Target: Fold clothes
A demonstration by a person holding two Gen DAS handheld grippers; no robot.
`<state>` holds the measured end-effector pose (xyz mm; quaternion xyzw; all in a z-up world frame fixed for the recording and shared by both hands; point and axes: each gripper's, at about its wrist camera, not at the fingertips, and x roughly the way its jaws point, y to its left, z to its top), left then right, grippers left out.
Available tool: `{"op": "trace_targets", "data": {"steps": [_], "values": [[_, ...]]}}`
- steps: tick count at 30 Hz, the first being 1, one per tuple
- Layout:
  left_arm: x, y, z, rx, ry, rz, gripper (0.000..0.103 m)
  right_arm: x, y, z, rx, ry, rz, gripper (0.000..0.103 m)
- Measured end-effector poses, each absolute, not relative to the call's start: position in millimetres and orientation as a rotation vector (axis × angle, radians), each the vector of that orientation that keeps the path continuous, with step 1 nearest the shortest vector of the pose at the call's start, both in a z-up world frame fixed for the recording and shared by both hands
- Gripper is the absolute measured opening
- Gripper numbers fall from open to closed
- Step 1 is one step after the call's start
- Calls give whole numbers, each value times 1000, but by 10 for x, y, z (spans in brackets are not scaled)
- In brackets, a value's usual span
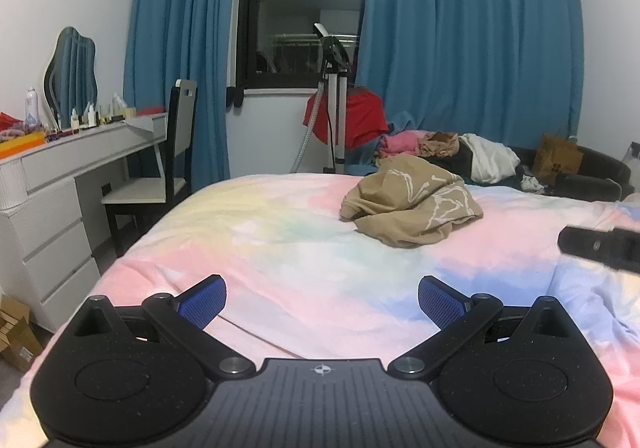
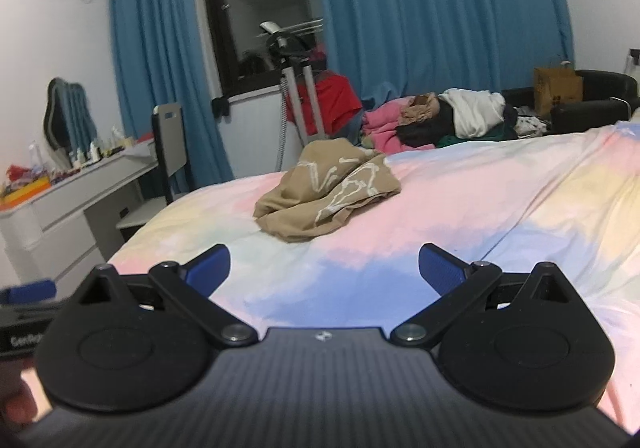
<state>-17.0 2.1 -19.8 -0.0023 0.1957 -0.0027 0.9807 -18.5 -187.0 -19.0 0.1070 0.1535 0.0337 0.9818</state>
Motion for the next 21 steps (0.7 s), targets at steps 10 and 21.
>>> {"op": "trace_targets", "data": {"steps": [10,21], "values": [[-236,-19,-208,22,358,-14,103,-329,-1918,-100,213,231,82,73],[128,-100,-311,100,414,-34,103,-343,-1959,-32,250,214,125,103]]}}
